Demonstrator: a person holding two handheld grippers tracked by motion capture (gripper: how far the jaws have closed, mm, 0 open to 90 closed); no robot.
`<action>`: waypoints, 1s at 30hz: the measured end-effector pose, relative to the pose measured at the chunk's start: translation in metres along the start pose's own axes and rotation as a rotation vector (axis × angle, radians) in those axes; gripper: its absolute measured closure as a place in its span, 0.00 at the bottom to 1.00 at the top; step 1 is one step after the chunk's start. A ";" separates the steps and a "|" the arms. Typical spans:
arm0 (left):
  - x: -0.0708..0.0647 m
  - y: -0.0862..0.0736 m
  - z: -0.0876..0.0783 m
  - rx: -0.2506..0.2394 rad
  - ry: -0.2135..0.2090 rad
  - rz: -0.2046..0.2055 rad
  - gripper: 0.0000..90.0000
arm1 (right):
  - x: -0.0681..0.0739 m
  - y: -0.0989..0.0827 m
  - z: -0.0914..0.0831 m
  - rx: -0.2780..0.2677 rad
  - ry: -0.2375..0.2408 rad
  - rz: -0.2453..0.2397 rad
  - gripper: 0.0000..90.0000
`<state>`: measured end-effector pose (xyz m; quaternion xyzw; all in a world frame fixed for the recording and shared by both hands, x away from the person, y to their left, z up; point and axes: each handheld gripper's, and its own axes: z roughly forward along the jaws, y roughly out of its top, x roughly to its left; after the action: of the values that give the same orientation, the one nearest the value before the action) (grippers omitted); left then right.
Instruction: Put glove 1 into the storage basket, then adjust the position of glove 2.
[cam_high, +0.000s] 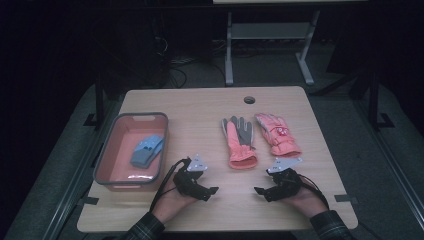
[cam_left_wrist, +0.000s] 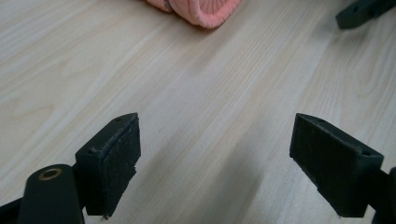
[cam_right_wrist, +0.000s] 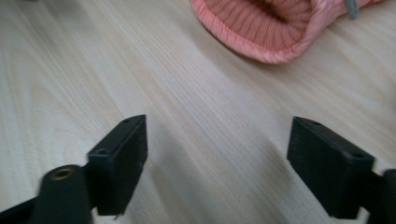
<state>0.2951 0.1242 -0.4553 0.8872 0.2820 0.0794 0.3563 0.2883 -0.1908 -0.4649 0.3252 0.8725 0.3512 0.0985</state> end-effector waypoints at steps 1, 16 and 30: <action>0.000 -0.001 0.001 0.000 0.002 -0.003 0.16 | -0.001 0.001 -0.002 -0.003 -0.001 0.000 0.28; -0.002 -0.017 0.007 -0.006 -0.003 0.053 0.14 | -0.006 0.018 -0.020 -0.053 0.021 0.026 0.76; 0.000 -0.025 0.007 -0.053 -0.007 0.078 0.14 | -0.024 0.059 -0.011 -0.089 -0.029 0.058 1.00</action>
<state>0.2862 0.1345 -0.4772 0.8881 0.2436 0.0977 0.3775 0.3314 -0.1801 -0.4183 0.3508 0.8446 0.3876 0.1155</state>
